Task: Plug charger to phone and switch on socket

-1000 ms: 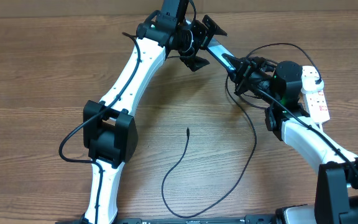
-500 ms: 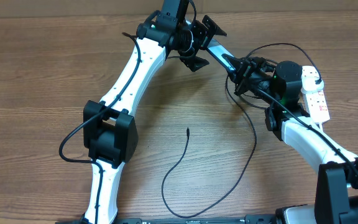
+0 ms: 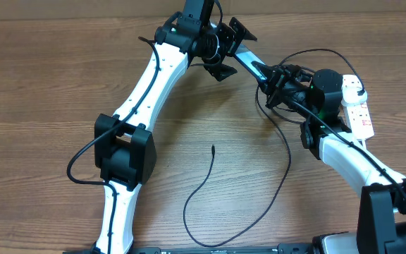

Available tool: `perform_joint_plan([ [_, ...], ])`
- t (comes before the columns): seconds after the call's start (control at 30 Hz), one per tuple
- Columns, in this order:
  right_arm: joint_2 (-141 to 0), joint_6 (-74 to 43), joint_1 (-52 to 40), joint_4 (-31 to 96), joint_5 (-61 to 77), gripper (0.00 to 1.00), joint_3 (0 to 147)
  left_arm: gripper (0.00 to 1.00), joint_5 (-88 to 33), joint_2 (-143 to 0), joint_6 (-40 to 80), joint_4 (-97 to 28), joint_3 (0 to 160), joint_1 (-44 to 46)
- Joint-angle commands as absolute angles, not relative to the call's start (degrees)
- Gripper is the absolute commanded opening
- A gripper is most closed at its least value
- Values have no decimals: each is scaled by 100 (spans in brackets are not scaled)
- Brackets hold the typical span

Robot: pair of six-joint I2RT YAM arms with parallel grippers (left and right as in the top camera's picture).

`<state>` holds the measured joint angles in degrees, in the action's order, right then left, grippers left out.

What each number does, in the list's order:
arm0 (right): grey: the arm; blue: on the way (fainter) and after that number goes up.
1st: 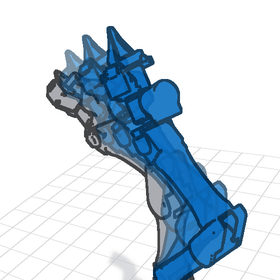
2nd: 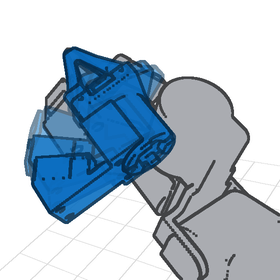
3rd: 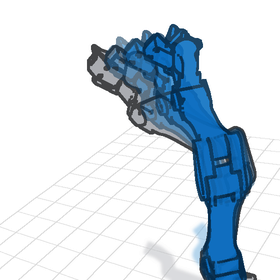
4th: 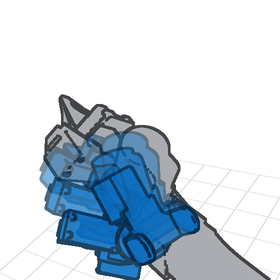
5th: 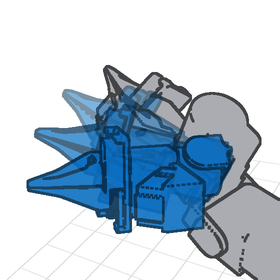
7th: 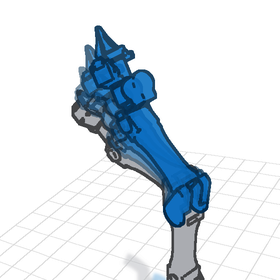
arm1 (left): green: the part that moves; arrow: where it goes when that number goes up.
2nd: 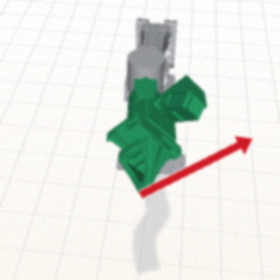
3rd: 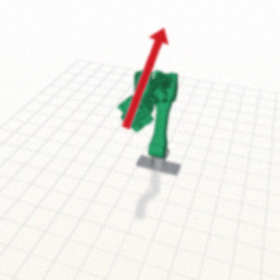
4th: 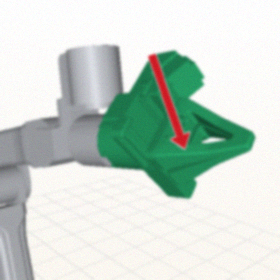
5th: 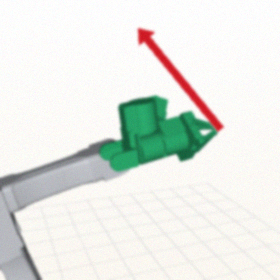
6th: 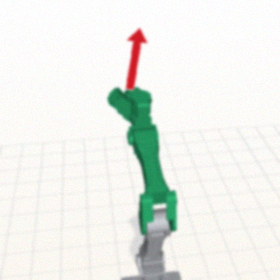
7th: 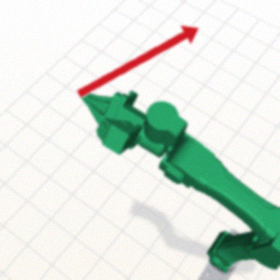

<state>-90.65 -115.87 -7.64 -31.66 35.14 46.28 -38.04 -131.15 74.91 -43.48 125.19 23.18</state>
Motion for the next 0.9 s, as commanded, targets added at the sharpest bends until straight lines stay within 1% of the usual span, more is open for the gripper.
perform_joint_plan([
  [0.0,-9030,-11716,-781,-3251,3522,4,4707,100,-3747,-12860,7500,-4346,12497,2340],
  [0.33,-9030,-11716,-781,-3249,3566,4,4707,99,-3726,-12860,7500,-4346,12497,2344],
  [0.4,-9030,-11716,-784,-3249,3564,4,4709,91,-3728,-12860,7500,-4346,12497,2344],
  [0.43,-9030,-11716,-784,-3249,3564,4,4707,82,-3726,-12860,7500,-4346,12497,2344],
  [0.57,-9030,-11716,-784,-3249,3566,4,4707,73,-3723,-12860,7500,-4346,12497,2346],
  [0.67,-9030,-11716,-784,-3249,3570,4,4707,70,-3717,-12860,7500,-4346,12497,2349],
  [0.87,-9030,-11716,-801,-3249,3605,4,4707,50,-3636,-12860,7500,-4346,12497,2375],
])
